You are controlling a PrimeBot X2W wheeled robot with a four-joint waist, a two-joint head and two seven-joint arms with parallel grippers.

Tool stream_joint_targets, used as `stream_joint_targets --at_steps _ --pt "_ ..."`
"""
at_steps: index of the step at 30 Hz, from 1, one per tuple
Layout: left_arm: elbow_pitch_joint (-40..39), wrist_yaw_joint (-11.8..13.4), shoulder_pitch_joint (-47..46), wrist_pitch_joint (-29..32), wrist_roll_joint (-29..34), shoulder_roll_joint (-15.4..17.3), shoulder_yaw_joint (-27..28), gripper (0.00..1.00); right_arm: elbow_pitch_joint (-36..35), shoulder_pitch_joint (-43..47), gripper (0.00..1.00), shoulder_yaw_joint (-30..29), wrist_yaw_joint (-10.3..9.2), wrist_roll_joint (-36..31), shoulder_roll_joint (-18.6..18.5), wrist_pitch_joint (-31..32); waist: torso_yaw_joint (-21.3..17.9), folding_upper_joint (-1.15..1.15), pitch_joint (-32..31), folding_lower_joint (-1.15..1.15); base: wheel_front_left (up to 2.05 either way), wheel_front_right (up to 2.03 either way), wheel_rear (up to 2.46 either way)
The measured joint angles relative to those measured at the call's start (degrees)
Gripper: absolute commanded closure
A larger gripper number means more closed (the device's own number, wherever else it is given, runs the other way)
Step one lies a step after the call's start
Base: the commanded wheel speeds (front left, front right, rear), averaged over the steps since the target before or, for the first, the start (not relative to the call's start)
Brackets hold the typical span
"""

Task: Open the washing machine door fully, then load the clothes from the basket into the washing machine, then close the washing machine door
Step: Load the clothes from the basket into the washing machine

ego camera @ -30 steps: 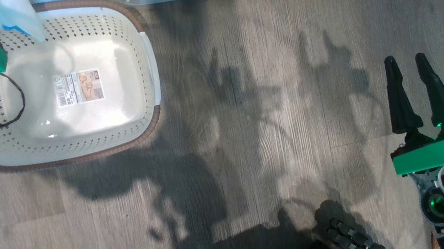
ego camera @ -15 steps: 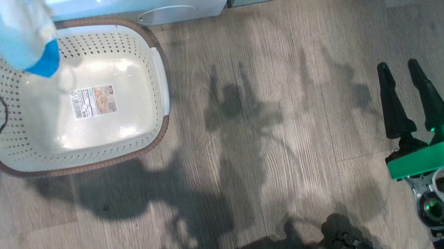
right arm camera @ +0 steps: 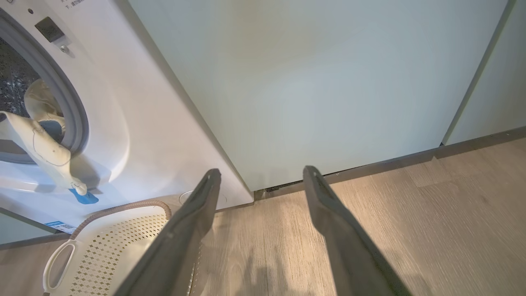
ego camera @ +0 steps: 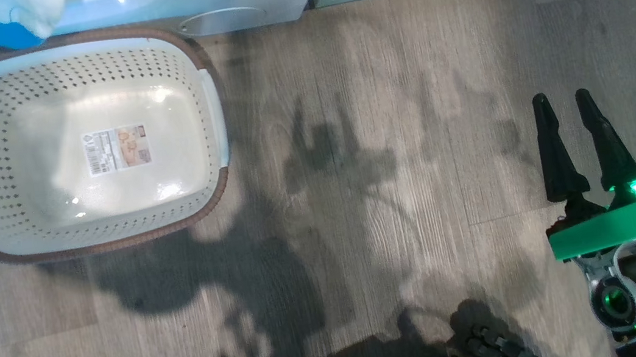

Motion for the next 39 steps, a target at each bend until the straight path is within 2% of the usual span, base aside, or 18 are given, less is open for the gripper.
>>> stream_joint_targets --at_steps 13,21,32,39 --pt "12.28 -0.05 -15.21 3.63 3.21 -2.97 -1.57 1.0 -0.03 -1.09 0.0 1.35 0.0 2.01 0.12 0.0 -2.45 0.0 3.47 0.0 0.0 0.0 0.0" --pt "21.51 2.07 -27.82 3.41 8.93 -5.64 -3.27 1.0 -0.36 -3.61 0.0 2.13 0.0 2.83 0.21 0.0 -3.57 0.0 7.19 0.01 0.0 0.0 0.0" --pt "31.18 5.5 -39.83 -4.81 12.52 -9.33 -3.32 1.0 -0.51 -5.02 0.0 3.81 0.0 3.75 0.23 0.0 -5.4 0.0 11.03 0.01 0.0 0.0 0.0" --pt "32.54 8.5 -43.77 -9.2 12.66 -11.78 -1.36 1.0 -0.53 -5.22 0.0 3.98 0.0 4.02 0.23 0.0 -5.92 0.0 12.15 0.0 0.0 0.0 0.0"
